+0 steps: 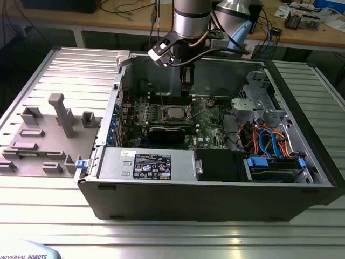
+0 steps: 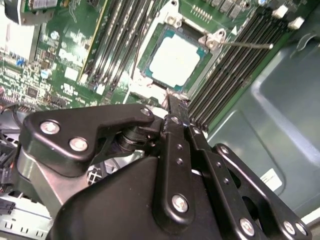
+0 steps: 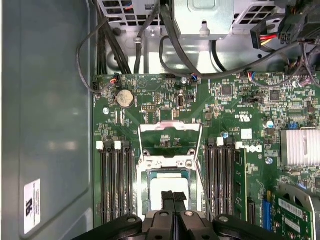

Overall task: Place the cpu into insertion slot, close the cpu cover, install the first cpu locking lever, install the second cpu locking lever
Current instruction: 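Close the cpu cover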

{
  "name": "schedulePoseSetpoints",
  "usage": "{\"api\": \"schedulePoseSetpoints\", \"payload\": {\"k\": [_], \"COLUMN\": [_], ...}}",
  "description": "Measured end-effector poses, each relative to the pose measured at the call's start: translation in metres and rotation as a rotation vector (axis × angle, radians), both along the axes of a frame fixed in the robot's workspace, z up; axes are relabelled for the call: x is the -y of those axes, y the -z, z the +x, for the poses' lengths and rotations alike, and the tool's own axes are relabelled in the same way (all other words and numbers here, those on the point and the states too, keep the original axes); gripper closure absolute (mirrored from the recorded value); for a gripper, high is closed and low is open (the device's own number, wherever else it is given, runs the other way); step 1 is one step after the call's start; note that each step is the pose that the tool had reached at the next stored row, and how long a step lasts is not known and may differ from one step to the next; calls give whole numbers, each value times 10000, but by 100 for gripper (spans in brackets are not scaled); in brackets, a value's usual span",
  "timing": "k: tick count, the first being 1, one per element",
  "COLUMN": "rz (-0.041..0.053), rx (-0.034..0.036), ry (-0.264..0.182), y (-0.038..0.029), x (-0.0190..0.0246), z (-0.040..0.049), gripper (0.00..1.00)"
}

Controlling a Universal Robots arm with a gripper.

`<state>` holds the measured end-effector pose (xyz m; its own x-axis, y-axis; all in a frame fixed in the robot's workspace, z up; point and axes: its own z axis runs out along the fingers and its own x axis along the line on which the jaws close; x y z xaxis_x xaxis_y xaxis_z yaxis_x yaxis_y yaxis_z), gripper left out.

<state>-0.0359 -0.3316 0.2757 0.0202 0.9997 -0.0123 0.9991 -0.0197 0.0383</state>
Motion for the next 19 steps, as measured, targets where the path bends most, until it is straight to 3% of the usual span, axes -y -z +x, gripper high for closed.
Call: {"api": "schedulePoseSetpoints", "payload": {"k": [5,16,19], "rz": [2,3,0], "rx": [0,0,-1], "ry": [-1,0,0], "y": [0,-2,-36], "x": [0,-1,0], "z": [91,96,96], "gripper": [89,89,89]}}
